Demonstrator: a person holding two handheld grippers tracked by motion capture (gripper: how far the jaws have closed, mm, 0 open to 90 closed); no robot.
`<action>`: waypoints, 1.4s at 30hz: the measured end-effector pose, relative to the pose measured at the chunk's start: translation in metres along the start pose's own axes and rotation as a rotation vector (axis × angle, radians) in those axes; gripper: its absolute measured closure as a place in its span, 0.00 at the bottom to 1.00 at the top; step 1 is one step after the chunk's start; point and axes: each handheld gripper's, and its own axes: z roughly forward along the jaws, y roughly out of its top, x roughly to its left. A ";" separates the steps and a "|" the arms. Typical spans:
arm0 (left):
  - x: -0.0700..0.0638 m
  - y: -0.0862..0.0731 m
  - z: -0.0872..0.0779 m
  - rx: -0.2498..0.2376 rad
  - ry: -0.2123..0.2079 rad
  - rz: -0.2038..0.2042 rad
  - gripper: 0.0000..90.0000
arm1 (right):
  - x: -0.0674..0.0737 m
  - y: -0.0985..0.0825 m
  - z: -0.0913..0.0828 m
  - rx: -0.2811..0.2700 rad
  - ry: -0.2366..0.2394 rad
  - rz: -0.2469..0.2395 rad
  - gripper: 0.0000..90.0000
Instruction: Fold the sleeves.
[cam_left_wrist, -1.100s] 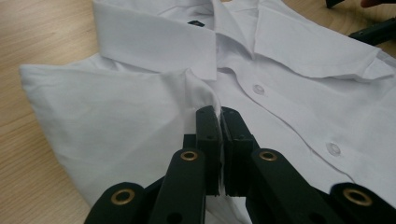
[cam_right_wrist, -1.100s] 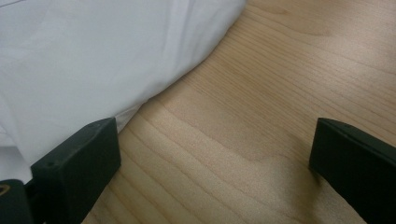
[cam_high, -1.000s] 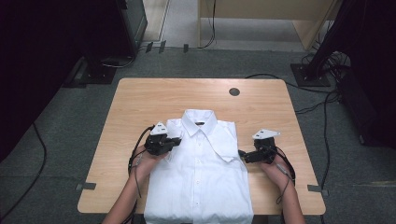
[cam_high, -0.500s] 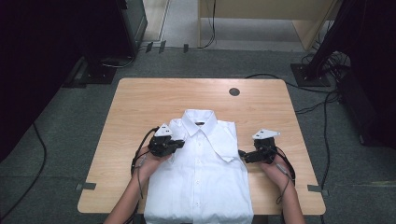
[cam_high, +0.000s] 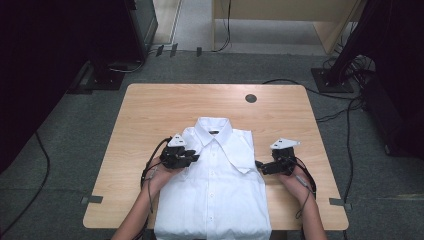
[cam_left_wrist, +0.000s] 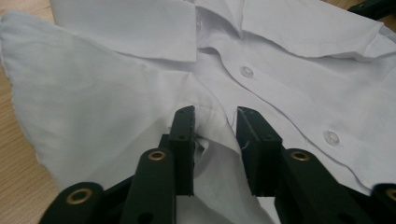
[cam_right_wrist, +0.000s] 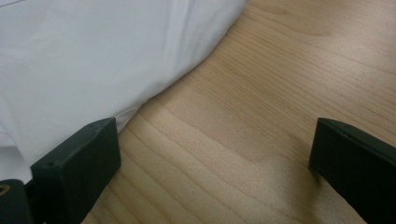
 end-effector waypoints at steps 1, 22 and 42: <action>0.000 0.000 0.000 0.002 -0.001 -0.001 0.68 | 0.000 0.000 0.000 0.000 -0.001 -0.001 0.02; 0.005 0.002 -0.009 -0.038 0.016 -0.011 0.31 | 0.000 0.000 0.000 0.000 0.000 -0.001 0.02; 0.016 0.001 -0.027 -0.033 0.032 -0.019 0.24 | 0.000 0.000 0.000 0.000 0.000 0.000 0.02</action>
